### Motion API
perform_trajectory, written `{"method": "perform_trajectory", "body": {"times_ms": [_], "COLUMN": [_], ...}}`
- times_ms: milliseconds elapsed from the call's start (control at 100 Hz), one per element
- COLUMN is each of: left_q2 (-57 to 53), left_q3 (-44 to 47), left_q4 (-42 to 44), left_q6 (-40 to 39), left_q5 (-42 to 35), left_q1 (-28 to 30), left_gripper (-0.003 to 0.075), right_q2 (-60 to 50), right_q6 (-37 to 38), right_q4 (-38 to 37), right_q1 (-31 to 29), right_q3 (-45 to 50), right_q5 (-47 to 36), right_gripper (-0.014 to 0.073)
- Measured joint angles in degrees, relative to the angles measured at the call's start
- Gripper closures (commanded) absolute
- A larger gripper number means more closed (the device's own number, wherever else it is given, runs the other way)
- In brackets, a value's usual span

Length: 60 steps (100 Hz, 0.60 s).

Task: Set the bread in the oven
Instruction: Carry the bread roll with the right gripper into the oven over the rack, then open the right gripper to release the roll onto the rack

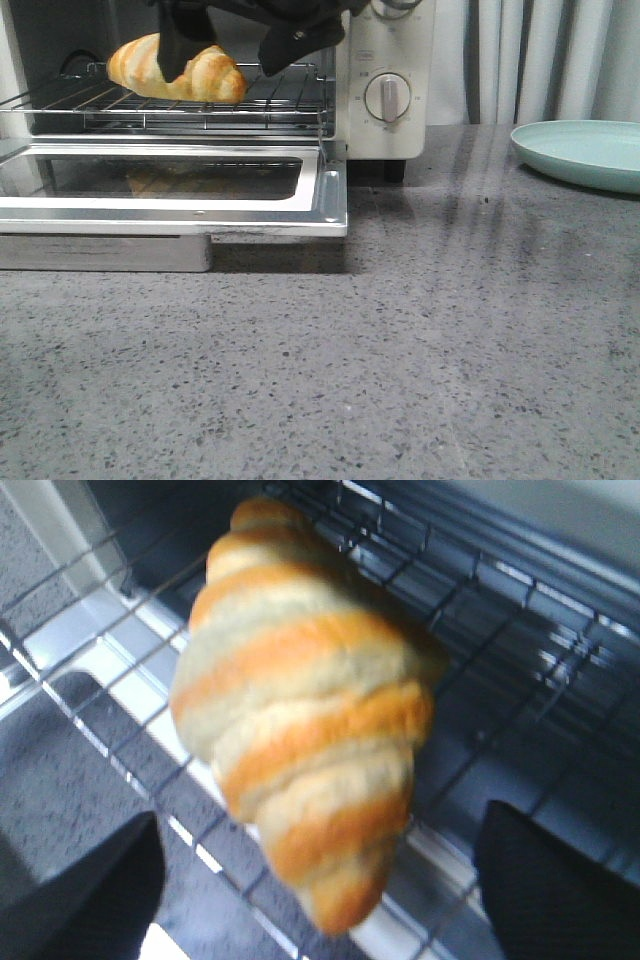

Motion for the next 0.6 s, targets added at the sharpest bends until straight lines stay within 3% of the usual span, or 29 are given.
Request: {"method": "perform_trajectory", "body": {"times_ms": [90,100,130,340,600], "left_q2": [-2.3,-2.8,-3.9,-13.5,-16.6], "left_q3": [0.2,0.4,0.9,8.2,18.8], "left_q4": [0.0,0.0,0.0,0.0,-1.2], "left_q6": [0.0,0.0,0.0,-1.1,-1.1], "left_q5": [-3.3,-4.0,-5.2,-15.2,-16.0], "left_q1": [0.0,0.0,0.0,0.0,0.0], "left_gripper": [0.0742,0.0742,0.0742,0.0742,0.0742], "right_q2": [-3.0,-3.3,-4.8,-23.4,-57.9], "right_q6": [0.0,-0.2,-0.7,-2.8,-3.2], "right_q4": [0.0,0.0,0.0,-1.3,-15.0], "right_q1": [0.0,0.1,0.2,1.7,1.1], "right_q3": [0.1,0.3,0.8,12.1,35.2], "right_q5": [4.0,4.4,5.3,5.6,3.1], "right_gripper": [0.0513,0.0595,0.0675,0.0656,0.0656]}}
